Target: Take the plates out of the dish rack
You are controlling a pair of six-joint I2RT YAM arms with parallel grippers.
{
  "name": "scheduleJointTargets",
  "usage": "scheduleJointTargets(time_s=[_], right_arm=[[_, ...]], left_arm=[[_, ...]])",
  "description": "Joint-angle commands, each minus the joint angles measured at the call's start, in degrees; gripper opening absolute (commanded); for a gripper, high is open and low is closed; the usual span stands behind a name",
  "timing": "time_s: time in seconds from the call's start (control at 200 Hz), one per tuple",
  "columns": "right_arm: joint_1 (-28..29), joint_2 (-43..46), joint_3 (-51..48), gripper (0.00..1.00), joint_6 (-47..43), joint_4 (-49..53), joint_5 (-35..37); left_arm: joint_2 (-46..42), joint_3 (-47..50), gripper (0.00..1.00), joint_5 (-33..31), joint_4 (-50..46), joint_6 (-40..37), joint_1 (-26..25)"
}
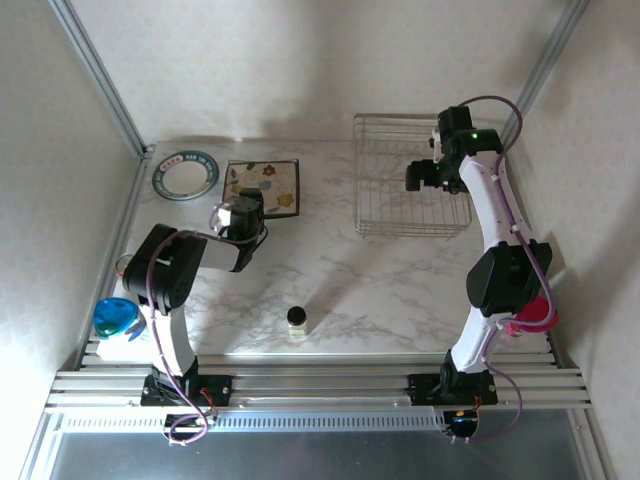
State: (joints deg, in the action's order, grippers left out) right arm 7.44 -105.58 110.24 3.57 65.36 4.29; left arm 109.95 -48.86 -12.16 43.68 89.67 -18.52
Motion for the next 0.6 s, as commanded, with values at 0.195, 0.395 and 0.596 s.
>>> scheduleJointTargets(time_s=[0.195, 0.395, 0.596], right_arm=[[0.4, 1.9, -1.1, 0.99, -0.6, -0.9, -1.6], [0.6, 2.0, -1.9, 0.99, -0.3, -1.8, -1.9], [0.6, 2.0, -2.2, 0.99, -0.1, -2.3, -2.3]], left_arm=[[-4.7, -3.7, 0.92, 3.9, -7.1, -3.5, 1.4], [-5.9, -4.5, 0.99, 7.3, -10.8, -6.4, 3.2], [-4.8, -5.8, 1.0, 12.2, -12.3, -8.4, 4.9]])
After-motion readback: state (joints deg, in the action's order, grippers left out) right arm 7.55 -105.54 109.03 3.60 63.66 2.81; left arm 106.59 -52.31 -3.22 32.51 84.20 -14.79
